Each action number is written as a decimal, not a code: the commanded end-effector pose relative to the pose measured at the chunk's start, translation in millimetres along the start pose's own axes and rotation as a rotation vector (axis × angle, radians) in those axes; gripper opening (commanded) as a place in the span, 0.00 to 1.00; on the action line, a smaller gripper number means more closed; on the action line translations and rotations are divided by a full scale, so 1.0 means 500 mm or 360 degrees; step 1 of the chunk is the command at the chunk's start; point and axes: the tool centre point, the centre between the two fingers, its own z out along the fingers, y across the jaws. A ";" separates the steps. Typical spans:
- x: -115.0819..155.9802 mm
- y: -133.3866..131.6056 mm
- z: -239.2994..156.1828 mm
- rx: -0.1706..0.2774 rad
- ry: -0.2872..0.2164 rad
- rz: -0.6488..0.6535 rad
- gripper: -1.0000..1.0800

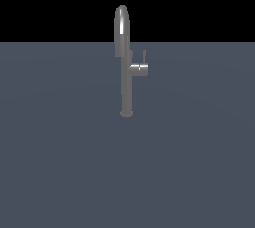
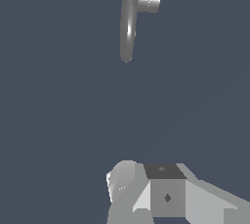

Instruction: Turn on the faucet by rotating a designated handle.

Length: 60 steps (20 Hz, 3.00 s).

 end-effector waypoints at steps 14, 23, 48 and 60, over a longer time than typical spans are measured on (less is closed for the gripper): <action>0.044 -0.009 -0.002 0.0098 -0.0090 0.0097 0.00; 0.131 -0.019 0.001 0.0287 -0.0264 0.0284 0.00; 0.426 0.016 0.083 0.0975 -0.0885 0.0950 0.00; 0.558 0.064 0.186 0.1373 -0.1237 0.1327 0.00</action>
